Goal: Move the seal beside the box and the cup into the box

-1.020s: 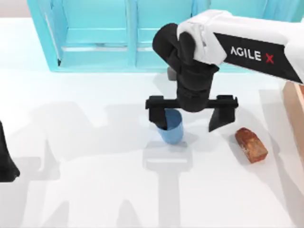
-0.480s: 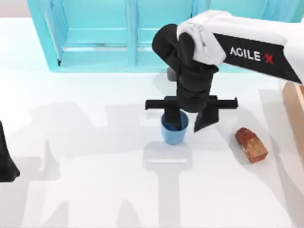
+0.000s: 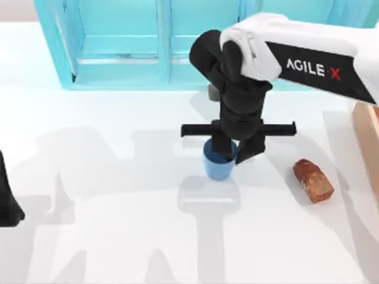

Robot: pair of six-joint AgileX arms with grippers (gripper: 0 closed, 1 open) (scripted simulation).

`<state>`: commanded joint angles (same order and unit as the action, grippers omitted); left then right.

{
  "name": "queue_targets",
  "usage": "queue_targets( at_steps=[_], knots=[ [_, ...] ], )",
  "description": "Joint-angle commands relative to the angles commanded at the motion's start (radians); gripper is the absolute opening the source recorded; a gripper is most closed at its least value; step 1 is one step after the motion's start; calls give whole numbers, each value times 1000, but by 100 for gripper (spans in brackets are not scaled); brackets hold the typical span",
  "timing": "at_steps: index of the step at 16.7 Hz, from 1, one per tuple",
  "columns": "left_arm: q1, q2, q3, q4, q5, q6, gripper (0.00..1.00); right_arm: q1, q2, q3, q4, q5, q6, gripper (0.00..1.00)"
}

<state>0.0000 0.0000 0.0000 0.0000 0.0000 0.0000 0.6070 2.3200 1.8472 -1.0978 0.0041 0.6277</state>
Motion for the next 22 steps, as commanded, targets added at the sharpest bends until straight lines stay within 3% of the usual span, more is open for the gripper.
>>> queue_targets(
  at_steps=[6,13,19,22],
  knots=[
    [0,0,0,0,0,0,100,-27,-41,-5,-34,0,-36,0],
    [0,0,0,0,0,0,100,-200,-260,-27,-231,-2,-201,0],
    [0,0,0,0,0,0,100,-215,-270,-34,-234,-1,-219,0],
    [0,0,0,0,0,0,100,-308,-324,-102,-224,-5,-314,0]
  ],
)
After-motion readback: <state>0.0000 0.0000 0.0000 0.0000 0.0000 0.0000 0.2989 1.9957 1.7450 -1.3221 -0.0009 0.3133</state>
